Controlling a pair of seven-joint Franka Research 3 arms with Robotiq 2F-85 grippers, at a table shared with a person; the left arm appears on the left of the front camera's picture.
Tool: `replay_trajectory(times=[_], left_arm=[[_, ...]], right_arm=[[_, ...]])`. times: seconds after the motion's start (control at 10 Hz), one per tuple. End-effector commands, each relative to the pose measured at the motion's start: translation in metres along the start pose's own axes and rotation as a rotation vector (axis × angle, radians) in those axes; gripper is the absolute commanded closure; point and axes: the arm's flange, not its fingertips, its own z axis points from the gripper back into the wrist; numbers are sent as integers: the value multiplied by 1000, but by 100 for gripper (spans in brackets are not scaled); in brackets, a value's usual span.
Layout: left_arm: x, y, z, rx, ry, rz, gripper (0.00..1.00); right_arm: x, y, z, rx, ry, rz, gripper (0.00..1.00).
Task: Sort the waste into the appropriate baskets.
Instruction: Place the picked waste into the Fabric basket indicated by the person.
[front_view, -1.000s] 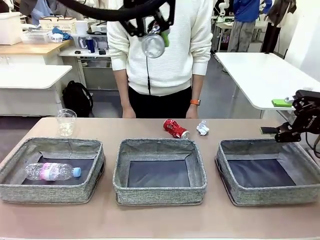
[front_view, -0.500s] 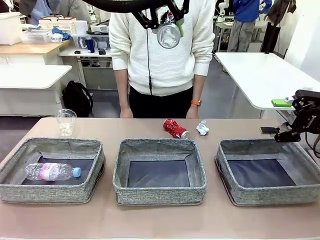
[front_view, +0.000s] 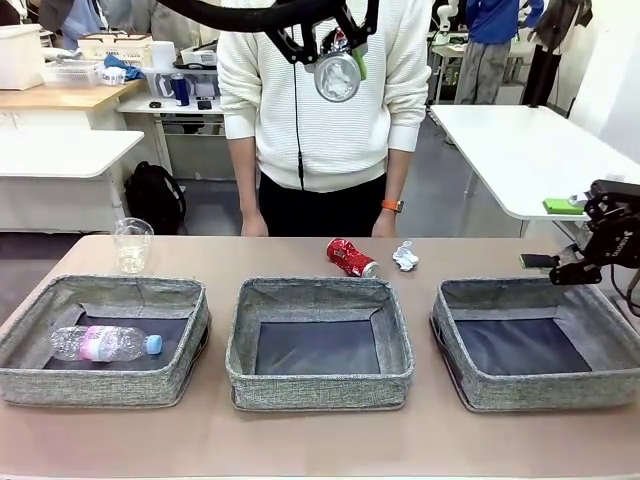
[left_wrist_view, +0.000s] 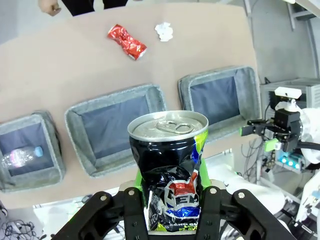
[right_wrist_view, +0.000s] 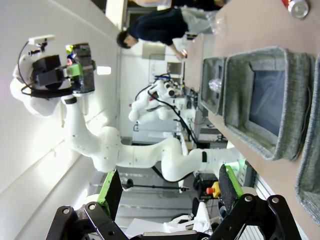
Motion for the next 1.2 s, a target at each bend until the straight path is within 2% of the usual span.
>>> replay_trajectory(times=[0.0, 1.1], left_arm=[[-2, 2, 3, 6, -7, 1, 56], [-2, 2, 3, 6, -7, 1, 56]], right_arm=[[0, 5, 0, 12, -3, -17, 0], [0, 5, 0, 12, -3, -17, 0]])
